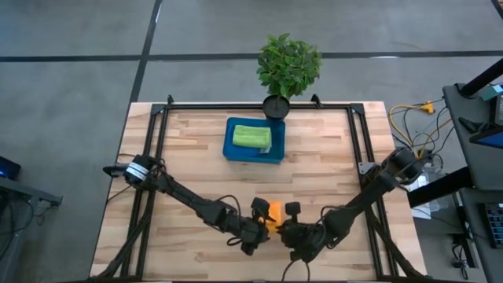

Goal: Fold microfiber towels
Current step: Put the yellow microfiber towel into the blue bin

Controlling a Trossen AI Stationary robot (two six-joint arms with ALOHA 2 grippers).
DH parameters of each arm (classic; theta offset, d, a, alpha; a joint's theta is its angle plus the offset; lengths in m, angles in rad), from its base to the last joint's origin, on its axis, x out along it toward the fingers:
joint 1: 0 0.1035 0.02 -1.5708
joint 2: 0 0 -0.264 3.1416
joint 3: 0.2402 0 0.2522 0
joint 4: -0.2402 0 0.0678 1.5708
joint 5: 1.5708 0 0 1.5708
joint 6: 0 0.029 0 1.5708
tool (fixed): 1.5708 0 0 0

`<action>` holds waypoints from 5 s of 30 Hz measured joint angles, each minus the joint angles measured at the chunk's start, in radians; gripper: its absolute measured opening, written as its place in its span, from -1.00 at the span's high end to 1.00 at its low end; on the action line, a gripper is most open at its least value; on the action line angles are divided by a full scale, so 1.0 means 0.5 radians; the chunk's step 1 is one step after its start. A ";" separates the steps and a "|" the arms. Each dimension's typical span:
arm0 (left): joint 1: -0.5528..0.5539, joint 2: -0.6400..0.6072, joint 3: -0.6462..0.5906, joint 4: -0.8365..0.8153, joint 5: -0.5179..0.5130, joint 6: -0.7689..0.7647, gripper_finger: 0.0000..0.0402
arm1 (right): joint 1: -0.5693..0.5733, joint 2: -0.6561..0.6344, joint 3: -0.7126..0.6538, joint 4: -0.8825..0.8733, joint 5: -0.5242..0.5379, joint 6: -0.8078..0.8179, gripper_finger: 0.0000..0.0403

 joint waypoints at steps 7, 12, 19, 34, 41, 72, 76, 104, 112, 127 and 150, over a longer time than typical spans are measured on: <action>-0.040 -0.060 0.000 -0.225 -0.177 -0.052 -0.32 | -0.010 -0.122 -0.004 -0.049 0.000 0.022 0.93; -0.059 -0.150 0.001 -0.405 -0.236 -0.229 0.12 | -0.009 -0.128 -0.003 -0.082 -0.008 0.076 0.93; -0.065 -0.224 0.002 -0.411 -0.263 -0.367 0.83 | -0.007 -0.131 0.050 -0.090 -0.008 0.076 0.93; -0.057 -0.362 0.002 -0.647 -0.220 -0.467 0.98 | -0.006 -0.290 0.120 -0.332 0.008 0.366 0.58; 0.044 -0.541 0.002 -0.681 0.110 -0.740 0.99 | -0.007 -0.506 0.117 -0.233 0.012 0.481 0.25; 0.098 -0.694 0.105 -0.683 0.134 -0.845 0.99 | -0.167 -0.473 0.113 0.179 0.189 0.196 0.17; 0.101 -0.694 0.105 -0.683 0.110 -0.844 0.99 | -0.185 -0.473 0.113 0.156 0.207 0.161 0.58; 0.355 -1.234 0.011 -1.843 -0.537 -1.417 -0.07 | -0.401 -0.569 0.026 0.004 0.229 0.685 0.94; 0.388 -1.389 -0.040 -2.007 -0.675 -1.406 -0.07 | -0.644 -0.571 -0.399 1.024 0.166 0.794 0.94; 0.415 -1.584 -0.319 -2.007 -0.686 -1.303 -0.07 | -1.377 -0.143 -0.324 1.757 -0.047 1.154 0.94; 0.469 -1.582 -0.392 -1.985 -0.694 -0.934 -0.07 | -1.508 0.434 0.317 1.698 0.459 1.680 0.94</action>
